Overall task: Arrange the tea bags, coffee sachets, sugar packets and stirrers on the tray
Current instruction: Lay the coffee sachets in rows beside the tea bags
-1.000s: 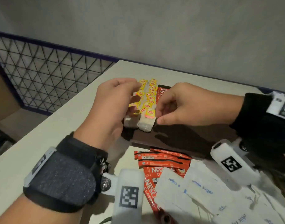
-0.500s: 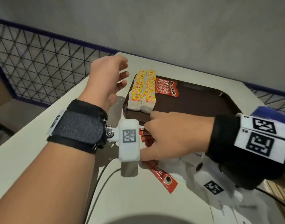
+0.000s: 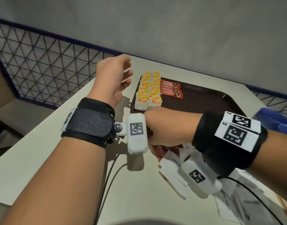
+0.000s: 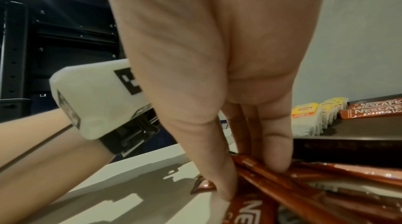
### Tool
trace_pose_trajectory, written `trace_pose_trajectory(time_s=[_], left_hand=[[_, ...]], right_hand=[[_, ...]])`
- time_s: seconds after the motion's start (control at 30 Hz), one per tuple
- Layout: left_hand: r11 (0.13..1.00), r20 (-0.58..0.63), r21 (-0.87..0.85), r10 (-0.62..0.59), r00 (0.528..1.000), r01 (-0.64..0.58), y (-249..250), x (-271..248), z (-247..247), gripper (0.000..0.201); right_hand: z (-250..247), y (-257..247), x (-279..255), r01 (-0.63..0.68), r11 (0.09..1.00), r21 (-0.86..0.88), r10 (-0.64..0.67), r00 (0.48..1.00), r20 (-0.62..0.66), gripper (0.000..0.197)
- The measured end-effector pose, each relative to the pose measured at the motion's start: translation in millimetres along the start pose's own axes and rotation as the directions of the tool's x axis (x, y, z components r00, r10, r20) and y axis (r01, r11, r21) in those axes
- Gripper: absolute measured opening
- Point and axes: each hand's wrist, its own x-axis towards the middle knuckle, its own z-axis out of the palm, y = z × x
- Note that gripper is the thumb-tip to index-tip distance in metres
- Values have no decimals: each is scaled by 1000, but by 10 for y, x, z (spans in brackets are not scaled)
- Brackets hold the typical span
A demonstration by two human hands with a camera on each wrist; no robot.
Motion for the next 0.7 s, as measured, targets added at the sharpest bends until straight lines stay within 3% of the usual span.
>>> trace_pose_trajectory(time_s=[0.2, 0.33, 0.4, 0.47, 0.5, 0.57, 0.63, 0.67, 0.7], left_hand=[[1000, -17, -18, 7, 1000, -7, 19, 30, -35, 6], [997, 16, -82, 1, 1000, 1, 33, 9, -20, 4], [996, 88, -74, -33, 996, 40, 32, -63, 16, 6], [995, 232, 33, -102, 967, 97, 24, -168, 75, 12], [987, 334, 112, -150, 930, 119, 17, -240, 117, 20], [954, 547, 279, -253, 798, 111, -10, -427, 223, 40], [926, 684, 375, -314, 658, 52, -83, -642, 352, 48], [915, 711, 402, -325, 624, 20, -142, -738, 407, 47], [902, 710, 431, -318, 628, -30, -205, -816, 452, 47]], right_hand=[[-66, 12, -75, 80, 995, 67, -67, 981, -180, 7], [-197, 226, -245, -21, 938, 347, 131, 946, -296, 10], [-244, 333, -378, 21, 787, 616, 263, 893, -366, 10], [-279, 421, -542, 155, 485, 861, 407, 831, -380, 14], [-287, 461, -620, 229, 318, 920, 451, 817, -359, 16], [-256, 521, -748, 342, 43, 939, 473, 821, -320, 21], [-177, 572, -807, 399, -95, 912, 501, 811, -302, 22], [-137, 603, -818, 410, -110, 905, 535, 792, -294, 21], [-103, 637, -830, 418, -113, 901, 568, 772, -287, 21]])
